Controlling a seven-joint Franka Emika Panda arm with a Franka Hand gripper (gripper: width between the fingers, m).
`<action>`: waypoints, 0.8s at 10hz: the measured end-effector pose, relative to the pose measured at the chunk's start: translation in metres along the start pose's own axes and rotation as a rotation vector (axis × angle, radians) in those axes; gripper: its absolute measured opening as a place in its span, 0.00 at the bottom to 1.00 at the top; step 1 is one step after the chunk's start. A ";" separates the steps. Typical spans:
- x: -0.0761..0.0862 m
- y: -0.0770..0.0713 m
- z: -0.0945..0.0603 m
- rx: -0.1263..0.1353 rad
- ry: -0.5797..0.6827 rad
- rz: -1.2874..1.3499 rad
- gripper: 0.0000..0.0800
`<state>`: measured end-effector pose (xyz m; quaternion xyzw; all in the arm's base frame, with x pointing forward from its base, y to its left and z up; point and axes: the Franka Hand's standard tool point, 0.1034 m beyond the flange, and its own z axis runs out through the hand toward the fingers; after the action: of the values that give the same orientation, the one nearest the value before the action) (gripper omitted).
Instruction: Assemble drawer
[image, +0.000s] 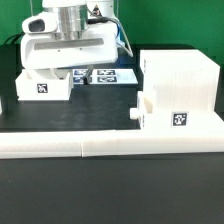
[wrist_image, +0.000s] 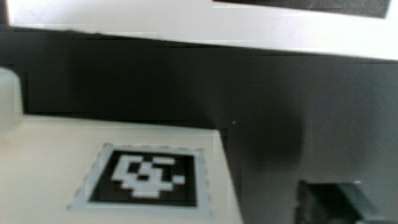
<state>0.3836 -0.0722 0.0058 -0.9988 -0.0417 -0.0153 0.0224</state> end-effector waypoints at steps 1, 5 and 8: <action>0.000 0.000 0.000 0.000 0.000 0.000 0.28; 0.001 0.000 -0.001 -0.001 0.003 -0.002 0.05; 0.001 0.000 -0.001 -0.001 0.003 -0.002 0.05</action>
Offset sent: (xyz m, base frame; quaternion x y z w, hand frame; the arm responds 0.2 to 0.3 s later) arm 0.0000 0.0000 0.0000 0.0000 0.0000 0.0000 1.0000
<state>0.3846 -0.0725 0.0064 -0.9987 -0.0425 -0.0170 0.0219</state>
